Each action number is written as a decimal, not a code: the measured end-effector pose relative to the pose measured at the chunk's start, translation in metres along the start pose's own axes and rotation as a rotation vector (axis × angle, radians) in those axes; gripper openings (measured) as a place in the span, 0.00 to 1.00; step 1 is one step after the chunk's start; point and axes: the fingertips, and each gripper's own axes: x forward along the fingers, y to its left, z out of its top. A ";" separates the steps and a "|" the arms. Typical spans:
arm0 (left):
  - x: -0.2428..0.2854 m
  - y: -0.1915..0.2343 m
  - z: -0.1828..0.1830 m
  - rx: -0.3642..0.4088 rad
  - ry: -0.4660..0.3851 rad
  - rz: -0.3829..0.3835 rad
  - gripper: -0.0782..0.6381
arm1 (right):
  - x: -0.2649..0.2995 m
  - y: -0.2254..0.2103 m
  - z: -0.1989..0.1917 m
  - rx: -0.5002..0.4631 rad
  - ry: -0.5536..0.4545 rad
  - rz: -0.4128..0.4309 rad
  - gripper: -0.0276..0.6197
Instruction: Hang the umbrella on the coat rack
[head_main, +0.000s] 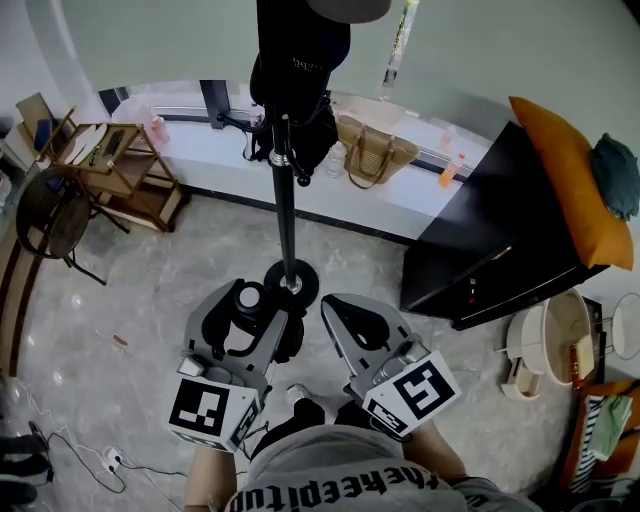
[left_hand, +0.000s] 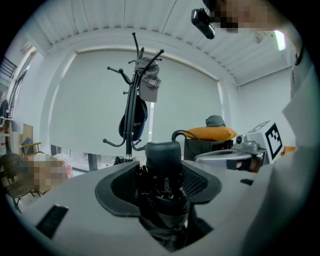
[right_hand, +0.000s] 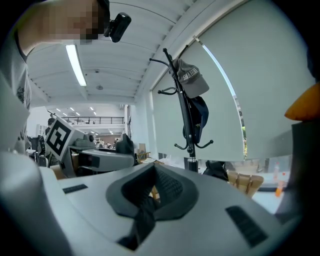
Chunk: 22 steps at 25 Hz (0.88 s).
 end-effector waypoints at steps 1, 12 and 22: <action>0.000 0.001 0.000 0.004 -0.006 -0.006 0.46 | 0.001 0.000 0.000 0.000 -0.002 -0.007 0.06; 0.007 0.005 -0.001 -0.008 0.003 -0.037 0.46 | 0.003 -0.007 0.000 -0.009 0.000 -0.051 0.06; 0.031 0.011 -0.001 -0.020 0.014 0.043 0.46 | 0.021 -0.036 0.006 -0.025 0.000 0.026 0.06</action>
